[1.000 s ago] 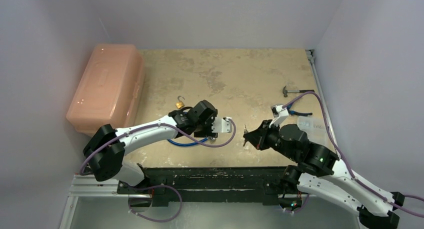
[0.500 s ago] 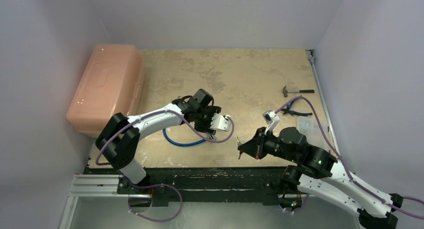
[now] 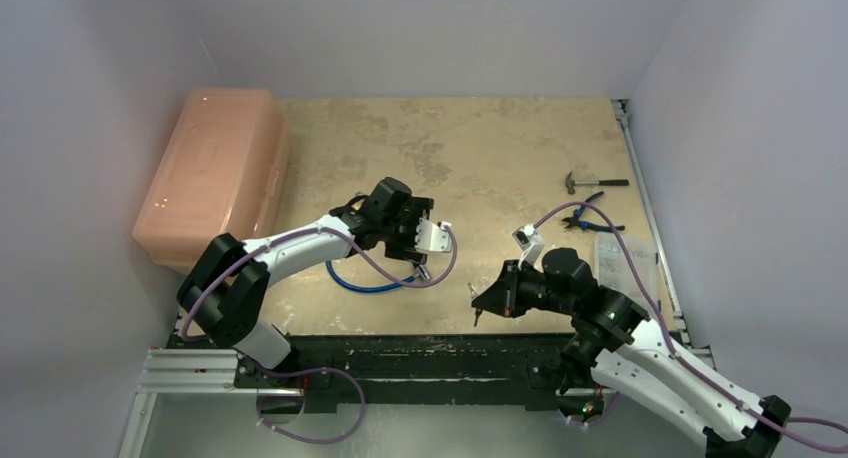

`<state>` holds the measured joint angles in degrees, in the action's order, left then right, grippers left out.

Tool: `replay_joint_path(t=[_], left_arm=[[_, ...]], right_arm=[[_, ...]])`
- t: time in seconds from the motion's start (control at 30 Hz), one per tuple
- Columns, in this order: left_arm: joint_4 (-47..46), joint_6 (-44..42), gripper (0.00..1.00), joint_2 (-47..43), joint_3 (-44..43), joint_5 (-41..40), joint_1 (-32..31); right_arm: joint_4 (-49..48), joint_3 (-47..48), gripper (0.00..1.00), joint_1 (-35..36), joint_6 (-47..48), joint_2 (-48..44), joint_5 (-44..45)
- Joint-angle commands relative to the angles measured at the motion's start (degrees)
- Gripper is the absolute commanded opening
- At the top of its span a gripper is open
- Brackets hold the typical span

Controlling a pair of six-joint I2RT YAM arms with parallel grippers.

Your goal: Unlock with the key

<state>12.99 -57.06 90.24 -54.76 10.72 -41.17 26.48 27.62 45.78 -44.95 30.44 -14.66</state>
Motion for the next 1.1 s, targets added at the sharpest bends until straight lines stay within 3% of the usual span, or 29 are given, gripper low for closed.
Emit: replay_joint_path(t=[0.0,0.13,0.37,0.73,1.07], left_arm=[[-3.86,-0.97,0.88,-5.04,0.98,-2.19,0.20],[6.61,-6.60,0.92,-2.39,-3.18,4.24,0.38],[21.70,-16.18,0.87,7.34,-11.02,5.96,0.49],[26.76,-19.02,0.80,12.78,-13.35,13.32,0.36],[30.05,-21.69,0.68,16.90,-16.28,14.68,-2.54]], right_arm=[[-4.76,0.60,0.00,-3.30,2.16,0.95,-6.03],[-6.87,-0.46,0.00,-6.13,2.97,2.17,-9.24],[-5.08,-1.43,0.00,-12.37,7.92,4.46,-9.25],[-7.48,-5.34,0.00,-14.85,7.36,4.41,-11.96],[-9.06,-5.81,0.00,-15.10,7.36,5.69,-13.09]])
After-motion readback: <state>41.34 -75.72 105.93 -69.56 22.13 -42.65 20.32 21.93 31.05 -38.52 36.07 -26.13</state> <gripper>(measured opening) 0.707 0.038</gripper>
